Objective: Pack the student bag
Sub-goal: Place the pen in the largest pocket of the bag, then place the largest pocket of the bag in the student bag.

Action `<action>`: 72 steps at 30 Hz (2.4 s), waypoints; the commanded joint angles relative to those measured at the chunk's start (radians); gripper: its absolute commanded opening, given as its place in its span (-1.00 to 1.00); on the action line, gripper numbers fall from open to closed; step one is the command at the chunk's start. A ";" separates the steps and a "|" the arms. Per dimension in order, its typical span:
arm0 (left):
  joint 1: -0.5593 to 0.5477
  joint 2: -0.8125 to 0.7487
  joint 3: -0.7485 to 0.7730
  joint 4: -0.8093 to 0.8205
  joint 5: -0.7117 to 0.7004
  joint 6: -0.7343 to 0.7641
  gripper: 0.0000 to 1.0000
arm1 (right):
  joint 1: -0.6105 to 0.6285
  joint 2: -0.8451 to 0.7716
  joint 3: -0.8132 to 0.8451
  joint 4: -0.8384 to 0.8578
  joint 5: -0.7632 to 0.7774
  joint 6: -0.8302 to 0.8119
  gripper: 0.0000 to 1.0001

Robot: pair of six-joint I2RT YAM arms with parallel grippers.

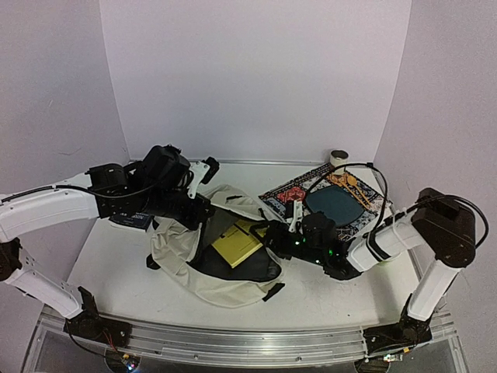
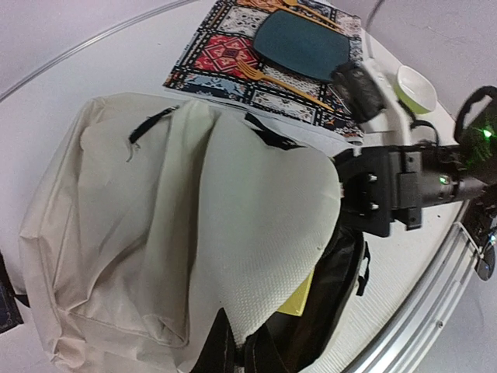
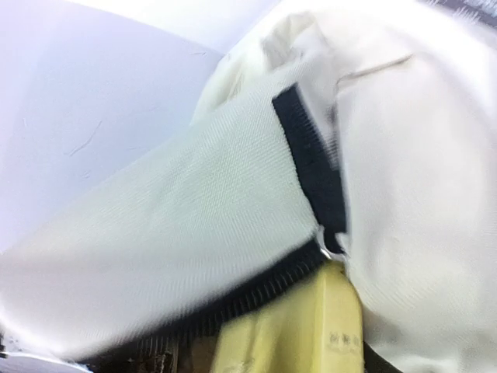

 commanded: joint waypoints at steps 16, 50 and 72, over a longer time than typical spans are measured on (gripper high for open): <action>0.084 0.101 0.072 0.176 0.301 0.063 -1.00 | -0.006 -0.060 0.070 -0.170 -0.041 -0.195 -0.42; 0.051 -0.024 -0.151 0.211 0.172 0.006 -1.00 | -0.007 -0.200 -0.036 -0.290 -0.308 -0.409 0.16; -0.002 0.067 -0.282 0.309 0.338 -0.041 -1.00 | -0.084 -0.229 0.343 -0.937 0.050 -0.644 0.18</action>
